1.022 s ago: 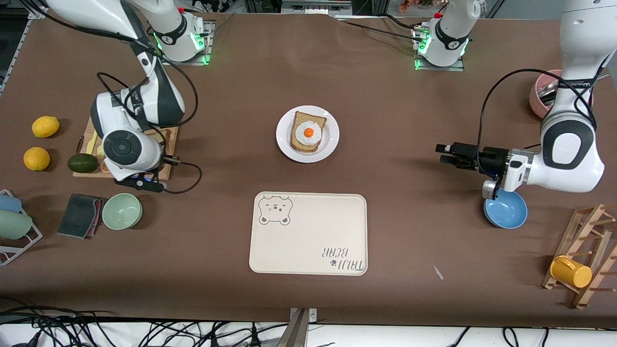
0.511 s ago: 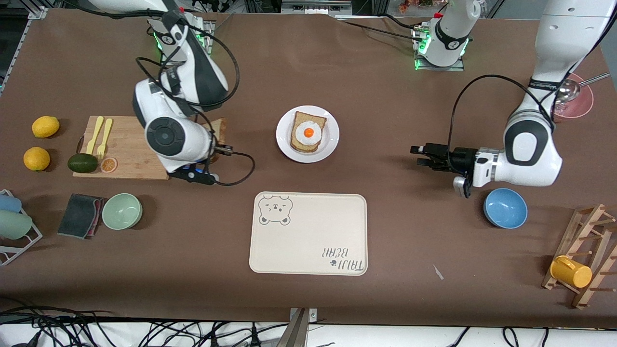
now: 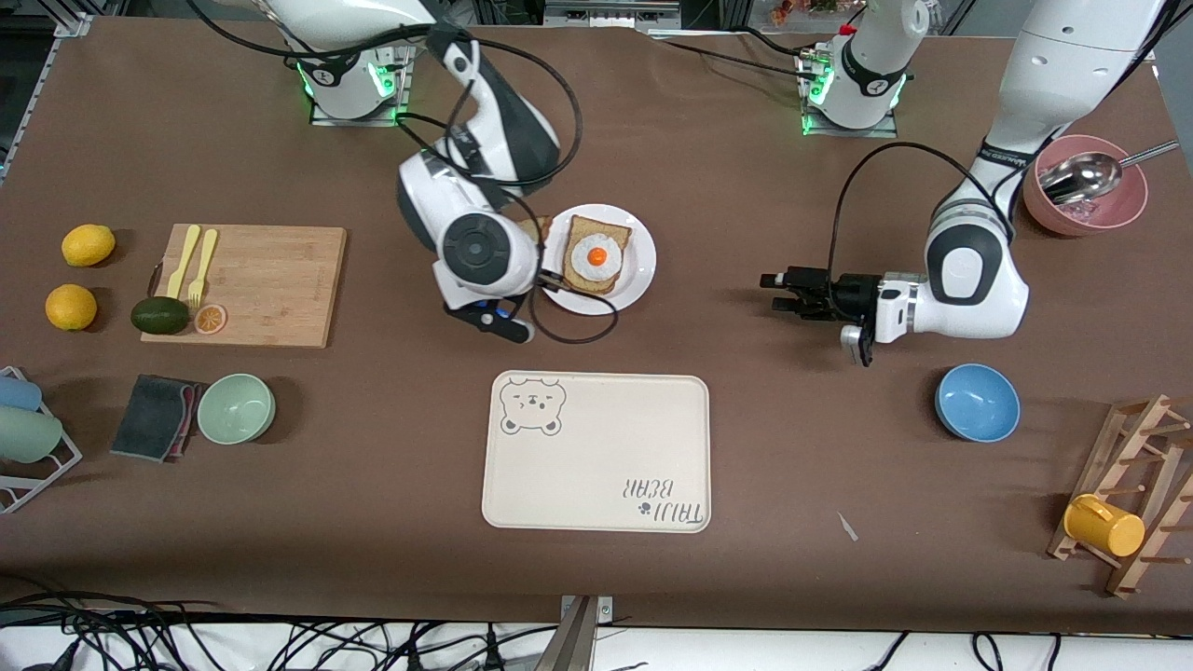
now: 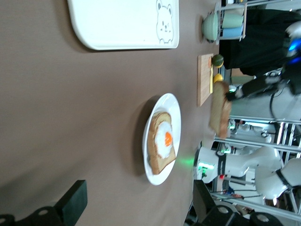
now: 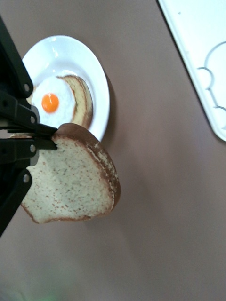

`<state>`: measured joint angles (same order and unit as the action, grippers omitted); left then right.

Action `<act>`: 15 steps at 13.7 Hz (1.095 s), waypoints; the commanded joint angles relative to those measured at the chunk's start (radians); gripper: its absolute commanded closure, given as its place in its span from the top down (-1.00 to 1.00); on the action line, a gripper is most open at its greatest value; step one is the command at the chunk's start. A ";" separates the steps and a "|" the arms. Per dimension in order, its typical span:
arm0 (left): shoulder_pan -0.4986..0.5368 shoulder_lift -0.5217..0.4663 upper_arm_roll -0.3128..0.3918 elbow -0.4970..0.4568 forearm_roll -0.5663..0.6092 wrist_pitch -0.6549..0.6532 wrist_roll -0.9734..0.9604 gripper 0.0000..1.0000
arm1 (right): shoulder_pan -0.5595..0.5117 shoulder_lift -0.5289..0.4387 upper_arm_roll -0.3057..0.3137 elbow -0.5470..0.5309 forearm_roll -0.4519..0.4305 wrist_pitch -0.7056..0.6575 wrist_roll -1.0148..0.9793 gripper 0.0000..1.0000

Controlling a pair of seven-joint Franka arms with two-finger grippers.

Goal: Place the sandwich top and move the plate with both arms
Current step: 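Lower the bread onto the egg toast and open the right gripper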

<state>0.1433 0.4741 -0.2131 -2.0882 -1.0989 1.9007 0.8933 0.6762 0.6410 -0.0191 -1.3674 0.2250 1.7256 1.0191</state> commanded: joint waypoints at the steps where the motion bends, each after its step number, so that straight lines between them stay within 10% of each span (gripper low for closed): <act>1: -0.002 -0.037 -0.015 -0.047 -0.061 0.034 0.032 0.98 | 0.058 0.084 -0.012 0.077 0.019 0.032 0.110 -1.00; 10: -0.010 -0.037 -0.068 -0.150 -0.197 0.172 0.159 0.98 | 0.135 0.149 0.018 0.077 0.022 0.154 0.184 -1.00; 12: -0.039 -0.032 -0.068 -0.156 -0.222 0.190 0.161 0.98 | 0.140 0.151 0.018 0.076 0.014 0.190 0.188 -0.34; 13: -0.053 -0.029 -0.068 -0.156 -0.237 0.201 0.161 0.97 | 0.140 0.151 0.016 0.077 0.013 0.196 0.196 0.49; 15: -0.070 -0.020 -0.068 -0.156 -0.257 0.204 0.162 0.97 | 0.140 0.144 0.015 0.077 0.007 0.197 0.199 0.97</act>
<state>0.0979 0.4669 -0.2802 -2.2251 -1.3081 2.0822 1.0273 0.8105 0.7690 -0.0031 -1.3285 0.2319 1.9245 1.1967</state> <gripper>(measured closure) 0.013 0.775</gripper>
